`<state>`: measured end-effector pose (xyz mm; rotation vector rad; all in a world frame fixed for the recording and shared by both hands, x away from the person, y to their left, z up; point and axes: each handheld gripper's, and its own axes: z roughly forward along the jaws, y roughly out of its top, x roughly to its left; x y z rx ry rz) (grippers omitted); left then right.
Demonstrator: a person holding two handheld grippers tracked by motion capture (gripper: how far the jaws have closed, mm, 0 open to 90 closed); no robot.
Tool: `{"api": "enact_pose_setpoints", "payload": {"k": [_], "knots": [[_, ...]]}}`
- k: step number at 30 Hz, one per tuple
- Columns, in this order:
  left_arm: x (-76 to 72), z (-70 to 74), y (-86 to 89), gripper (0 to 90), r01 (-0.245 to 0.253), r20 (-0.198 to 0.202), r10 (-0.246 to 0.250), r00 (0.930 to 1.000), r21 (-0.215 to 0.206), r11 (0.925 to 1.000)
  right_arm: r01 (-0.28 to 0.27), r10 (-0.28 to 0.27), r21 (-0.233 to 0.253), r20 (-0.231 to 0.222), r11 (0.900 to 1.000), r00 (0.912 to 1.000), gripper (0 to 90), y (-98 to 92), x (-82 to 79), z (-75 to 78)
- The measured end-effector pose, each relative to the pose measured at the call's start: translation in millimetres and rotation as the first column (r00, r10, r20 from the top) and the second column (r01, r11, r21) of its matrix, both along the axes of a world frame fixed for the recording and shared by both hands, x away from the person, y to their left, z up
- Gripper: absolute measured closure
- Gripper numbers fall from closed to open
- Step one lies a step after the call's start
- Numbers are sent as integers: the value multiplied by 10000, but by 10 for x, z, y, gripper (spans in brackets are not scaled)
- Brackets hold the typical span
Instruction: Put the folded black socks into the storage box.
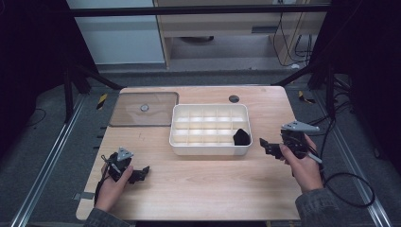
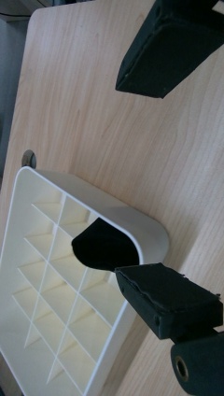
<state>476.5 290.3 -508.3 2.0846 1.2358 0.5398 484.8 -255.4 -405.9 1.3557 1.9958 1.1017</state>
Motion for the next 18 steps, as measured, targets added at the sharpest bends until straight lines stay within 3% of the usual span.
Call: {"api": "enact_pose_setpoints", "payload": {"k": [9,18], "knots": [[-1,0,-1,0,4,2,-4,10000,2,10000,65,-66,-70,-141,10000,9999,105,-93,-82,-121],[-3,0,-3,0,6,0,-6,10000,0,10000,-74,59,-326,-464,9994,9989,101,-73,-165,-351]]}}
